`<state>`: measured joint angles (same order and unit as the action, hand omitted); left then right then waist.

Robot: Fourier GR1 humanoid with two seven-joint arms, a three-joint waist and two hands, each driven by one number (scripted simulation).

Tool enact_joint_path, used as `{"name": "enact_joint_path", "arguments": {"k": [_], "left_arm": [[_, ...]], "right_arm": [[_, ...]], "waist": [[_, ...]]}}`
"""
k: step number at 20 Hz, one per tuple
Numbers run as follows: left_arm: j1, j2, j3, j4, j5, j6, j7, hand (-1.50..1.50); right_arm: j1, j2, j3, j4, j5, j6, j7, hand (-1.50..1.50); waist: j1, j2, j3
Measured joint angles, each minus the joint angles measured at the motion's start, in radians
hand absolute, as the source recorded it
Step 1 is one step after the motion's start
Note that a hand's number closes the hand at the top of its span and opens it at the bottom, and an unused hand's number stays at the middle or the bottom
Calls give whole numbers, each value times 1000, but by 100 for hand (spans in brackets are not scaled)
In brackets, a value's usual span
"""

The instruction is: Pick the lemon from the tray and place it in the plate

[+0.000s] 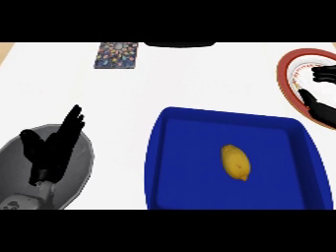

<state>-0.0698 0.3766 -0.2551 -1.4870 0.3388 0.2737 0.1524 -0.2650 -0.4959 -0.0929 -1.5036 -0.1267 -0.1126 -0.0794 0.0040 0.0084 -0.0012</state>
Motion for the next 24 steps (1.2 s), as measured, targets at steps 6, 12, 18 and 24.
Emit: {"name": "enact_joint_path", "arguments": {"k": [6, 12, 18, 24], "left_arm": [[7, -38, -5, 16, -13, -10, -19, 0], [15, -43, 5, 19, -24, -17, -24, 0], [18, -46, 11, 10, -20, -28, -10, 0], [22, -52, 20, 9, -21, -43, -7, 0]], "right_arm": [[29, 11, -48, 80, -45, 98, -212, -150], [70, -118, -11, 44, 11, 226, -184, -150], [78, -246, 103, -69, 112, 342, -33, -150], [93, -257, 207, -208, 207, 362, 150, -150]], "waist": [[-2, -12, 12], [-7, -17, 11], [-8, -19, 10], [-8, -20, 10]]}}
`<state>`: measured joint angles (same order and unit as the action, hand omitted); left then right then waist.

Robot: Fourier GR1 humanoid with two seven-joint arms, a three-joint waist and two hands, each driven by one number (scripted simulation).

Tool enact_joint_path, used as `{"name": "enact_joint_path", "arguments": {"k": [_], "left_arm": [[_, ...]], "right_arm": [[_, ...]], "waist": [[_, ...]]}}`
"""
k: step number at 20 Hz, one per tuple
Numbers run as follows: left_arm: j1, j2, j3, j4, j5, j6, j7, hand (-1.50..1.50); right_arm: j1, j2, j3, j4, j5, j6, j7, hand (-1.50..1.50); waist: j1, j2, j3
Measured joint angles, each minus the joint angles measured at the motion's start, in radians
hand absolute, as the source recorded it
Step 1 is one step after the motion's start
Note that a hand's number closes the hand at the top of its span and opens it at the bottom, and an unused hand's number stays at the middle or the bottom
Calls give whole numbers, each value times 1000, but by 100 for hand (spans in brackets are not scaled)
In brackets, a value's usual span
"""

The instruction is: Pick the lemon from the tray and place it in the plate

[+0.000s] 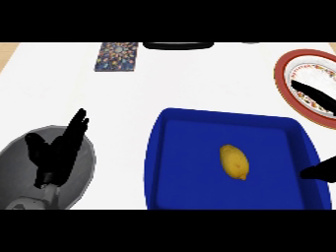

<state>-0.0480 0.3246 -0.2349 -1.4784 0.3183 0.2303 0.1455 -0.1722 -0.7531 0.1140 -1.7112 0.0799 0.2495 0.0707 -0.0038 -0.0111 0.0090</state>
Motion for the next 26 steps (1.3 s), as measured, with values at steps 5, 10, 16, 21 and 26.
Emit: {"name": "enact_joint_path", "arguments": {"k": [5, 10, 16, 21, 26], "left_arm": [[8, -16, 1, 0, -20, 0, -22, 0], [2, -17, 14, 10, -23, -16, -9, 0], [-8, -34, 20, 33, -41, -25, -17, 0], [1, -42, 29, 17, -44, -33, -11, 0], [11, -51, 31, 4, -54, -37, -6, 0]], "right_arm": [[-9, 50, 85, -75, 84, -13, 139, -150], [10, 98, 161, -125, 177, -27, 237, -150], [12, 181, 237, -108, 237, -22, 298, -150], [27, 221, 261, -96, 275, -23, 298, -150], [36, 249, 300, -92, 361, -37, 330, -150]], "waist": [[4, 1, 1], [4, 1, 3], [7, 1, 6], [5, 1, 5], [5, 1, 4]]}}
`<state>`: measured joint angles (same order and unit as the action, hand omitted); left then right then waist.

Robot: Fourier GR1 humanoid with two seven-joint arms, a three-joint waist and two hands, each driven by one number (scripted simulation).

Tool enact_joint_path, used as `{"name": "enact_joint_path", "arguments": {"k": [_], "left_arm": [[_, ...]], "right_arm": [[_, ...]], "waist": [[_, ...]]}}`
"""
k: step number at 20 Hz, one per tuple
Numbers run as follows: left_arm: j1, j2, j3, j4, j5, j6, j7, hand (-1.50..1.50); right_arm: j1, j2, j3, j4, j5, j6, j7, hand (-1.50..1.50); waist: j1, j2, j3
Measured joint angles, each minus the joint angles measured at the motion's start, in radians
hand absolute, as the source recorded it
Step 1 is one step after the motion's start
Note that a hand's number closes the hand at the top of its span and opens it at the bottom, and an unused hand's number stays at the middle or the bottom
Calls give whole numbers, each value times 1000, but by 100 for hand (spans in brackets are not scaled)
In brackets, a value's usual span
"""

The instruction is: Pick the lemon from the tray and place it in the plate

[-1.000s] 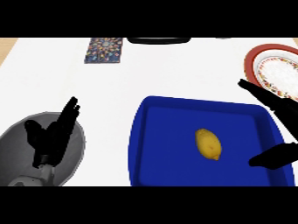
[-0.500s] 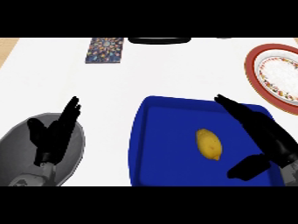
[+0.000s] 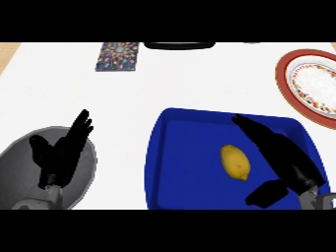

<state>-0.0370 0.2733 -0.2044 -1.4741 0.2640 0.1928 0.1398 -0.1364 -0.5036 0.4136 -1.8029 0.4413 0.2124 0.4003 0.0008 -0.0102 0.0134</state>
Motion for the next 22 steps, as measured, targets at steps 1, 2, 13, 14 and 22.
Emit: {"name": "enact_joint_path", "arguments": {"k": [1, 2, 13, 14, 22], "left_arm": [[1, 1, 6, 2, 2, -6, -1, 0], [0, -2, 0, -1, -6, -3, 2, 0], [-1, -15, 24, 3, -15, -25, 15, 0], [-1, -16, 25, 3, -17, -26, 17, 0], [1, -28, 31, 4, -35, -37, 15, 0]], "right_arm": [[6, 6, 10, -2, 22, -6, 8, -150], [-4, 14, 11, 21, 38, -10, 9, -150], [-48, 84, 32, 152, 136, -3, 6, -150], [-54, 87, 29, 162, 137, 4, 1, -150], [-79, 83, 73, 231, 217, 24, -80, 150]], "waist": [[0, 0, 0], [1, 0, 0], [4, 2, 0], [4, 2, 0], [4, 1, 1]]}}
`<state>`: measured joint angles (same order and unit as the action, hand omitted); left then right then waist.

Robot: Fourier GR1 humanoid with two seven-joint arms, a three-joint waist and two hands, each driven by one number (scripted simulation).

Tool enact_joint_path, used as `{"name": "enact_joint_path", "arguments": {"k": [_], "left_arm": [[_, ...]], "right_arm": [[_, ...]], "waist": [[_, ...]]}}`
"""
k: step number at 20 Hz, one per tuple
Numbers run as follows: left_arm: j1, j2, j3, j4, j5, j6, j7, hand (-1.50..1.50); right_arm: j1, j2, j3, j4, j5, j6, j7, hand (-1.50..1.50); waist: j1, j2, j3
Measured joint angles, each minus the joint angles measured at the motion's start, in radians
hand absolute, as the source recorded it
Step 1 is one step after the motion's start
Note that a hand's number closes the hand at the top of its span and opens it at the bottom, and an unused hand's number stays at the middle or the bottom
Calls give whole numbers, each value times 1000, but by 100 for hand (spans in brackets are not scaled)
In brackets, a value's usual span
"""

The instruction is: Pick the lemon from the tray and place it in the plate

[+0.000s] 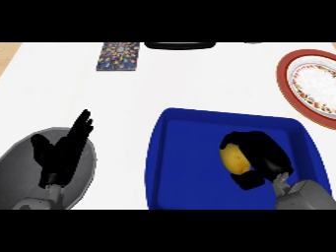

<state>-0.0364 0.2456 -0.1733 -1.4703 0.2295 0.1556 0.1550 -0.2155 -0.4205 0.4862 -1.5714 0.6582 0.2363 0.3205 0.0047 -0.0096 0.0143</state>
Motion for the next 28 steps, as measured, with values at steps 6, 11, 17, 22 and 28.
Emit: {"name": "enact_joint_path", "arguments": {"k": [6, 11, 17, 22, 28], "left_arm": [[3, -13, 8, -2, -15, 4, 8, 0], [11, -11, 23, -11, -12, -7, 17, 0], [27, -15, 24, -26, -16, -12, 23, 0], [39, -24, 24, -34, -22, -14, 9, 0], [36, -32, 26, -26, -33, -16, 0, 0]], "right_arm": [[13, 15, 9, 5, 75, -51, -34, 150], [84, 47, 26, -75, 136, -76, 62, 150], [169, 94, 32, -217, 211, -241, 79, 150], [201, 104, -40, -337, 240, -384, 58, 150], [233, 157, -156, -435, 184, -493, 83, 150]], "waist": [[-2, -3, -1], [-9, -4, -3], [-18, -4, -1], [-22, -4, -1], [-19, -2, 0]]}}
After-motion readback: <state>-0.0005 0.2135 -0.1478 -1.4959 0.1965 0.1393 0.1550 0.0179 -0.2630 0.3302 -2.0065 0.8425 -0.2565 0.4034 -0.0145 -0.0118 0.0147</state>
